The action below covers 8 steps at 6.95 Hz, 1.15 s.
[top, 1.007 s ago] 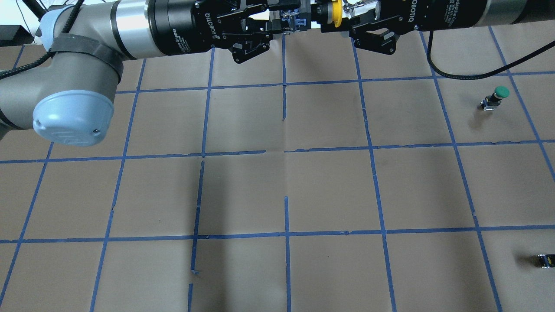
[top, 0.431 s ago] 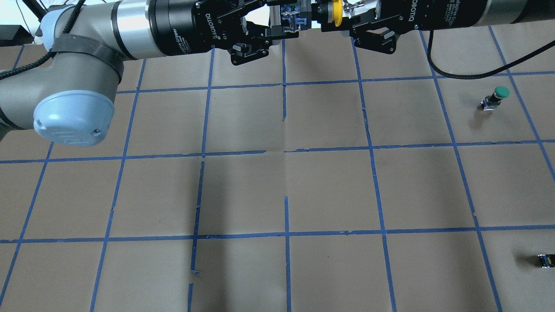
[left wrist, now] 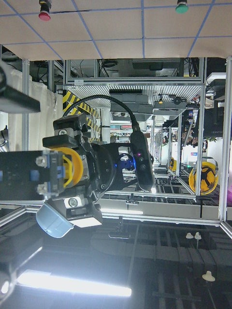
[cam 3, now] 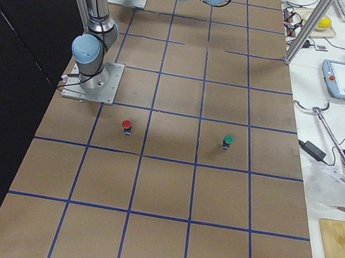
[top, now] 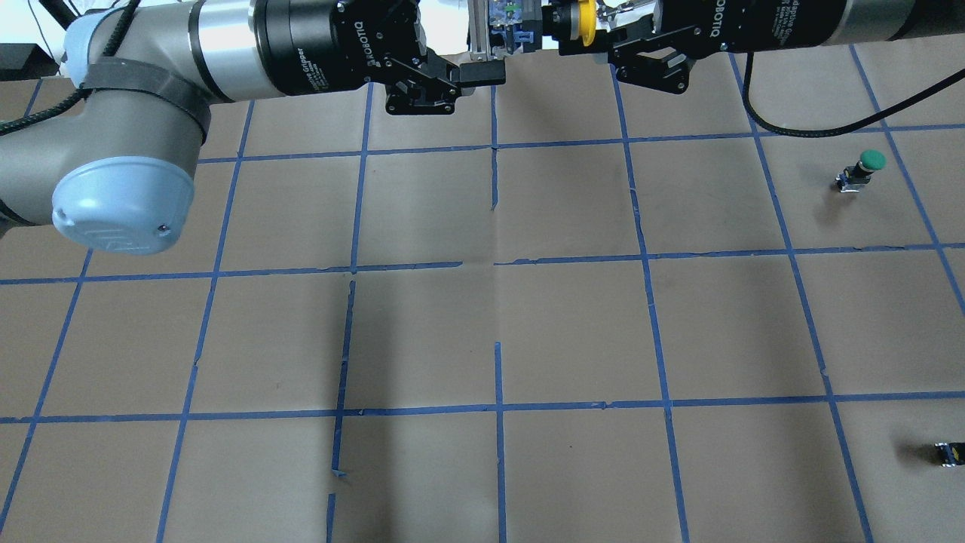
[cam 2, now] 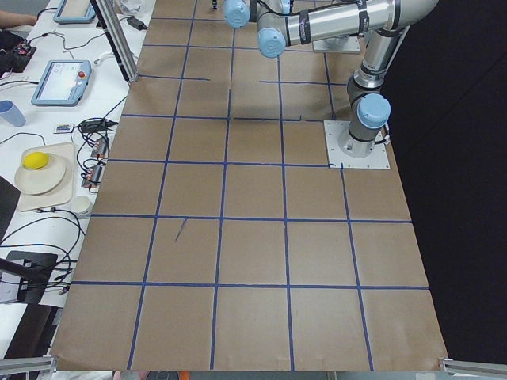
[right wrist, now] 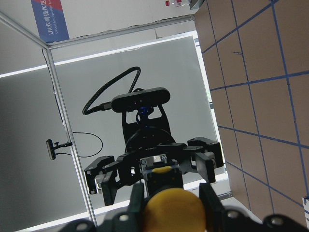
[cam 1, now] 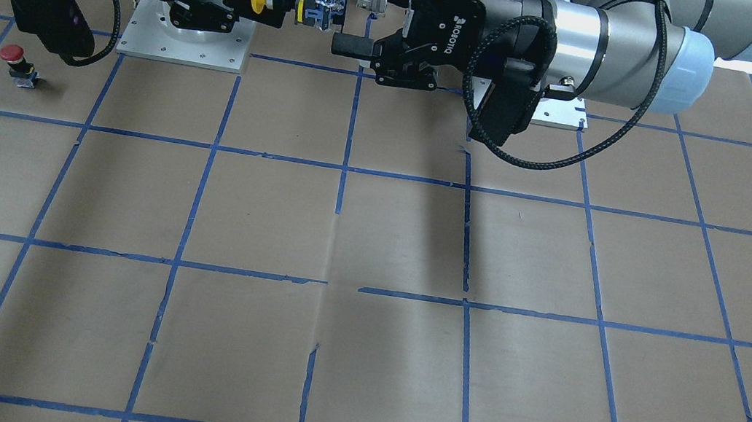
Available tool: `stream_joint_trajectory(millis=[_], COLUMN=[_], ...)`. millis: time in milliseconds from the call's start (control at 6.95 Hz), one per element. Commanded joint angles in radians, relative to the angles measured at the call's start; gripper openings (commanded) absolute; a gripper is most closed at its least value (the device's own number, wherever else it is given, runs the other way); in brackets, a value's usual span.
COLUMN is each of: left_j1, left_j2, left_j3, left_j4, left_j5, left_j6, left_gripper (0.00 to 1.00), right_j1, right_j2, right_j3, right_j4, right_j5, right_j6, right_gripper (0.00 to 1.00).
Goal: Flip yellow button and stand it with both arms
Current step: 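Open the left gripper and pull it back while the right gripper carries the button away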
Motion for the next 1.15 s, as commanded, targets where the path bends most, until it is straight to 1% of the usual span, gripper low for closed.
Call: stream_joint_trajectory(millis=[0, 144, 288, 431, 575, 719, 863, 1007], left_j1=[0.063, 0.067, 0.065, 0.070, 0.070, 0.070, 0.070, 0.070], left_j2=[-0.003, 0.002, -0.001, 0.002, 0.013, 0.022, 0.013, 0.020], left_j3=[0.030, 0.050, 0.073, 0.078, 0.078, 0.075, 0.056, 0.064], left_j4=[0.000, 0.005, 0.005, 0.005, 0.000, -0.008, -0.006, -0.008], left_j5=[0.101, 0.181, 0.271, 0.357, 0.481, 0.654, 0.798, 0.932], left_j6=[-0.013, -0.049, -0.062, -0.065, -0.077, -0.155, -0.160, -0.158], left_gripper=[0.99, 0.99, 0.99, 0.99, 0.99, 0.99, 0.99, 0.99], right_j1=[-0.001, -0.001, -0.001, -0.001, -0.001, -0.002, -0.007, -0.043], right_j2=[0.002, 0.011, 0.018, 0.018, 0.021, 0.022, 0.021, 0.018], right_j3=[0.011, 0.012, 0.012, 0.015, 0.026, 0.063, 0.119, 0.193], right_j4=[-0.091, -0.172, -0.215, -0.301, -0.369, -0.445, -0.481, -0.600], right_j5=[-0.172, -0.380, -0.519, -0.651, -0.806, -0.991, -1.082, -1.168], right_j6=[0.001, 0.005, 0.001, -0.002, -0.004, -0.039, -0.174, -0.252], right_gripper=[0.33, 0.33, 0.33, 0.33, 0.32, 0.32, 0.29, 0.28])
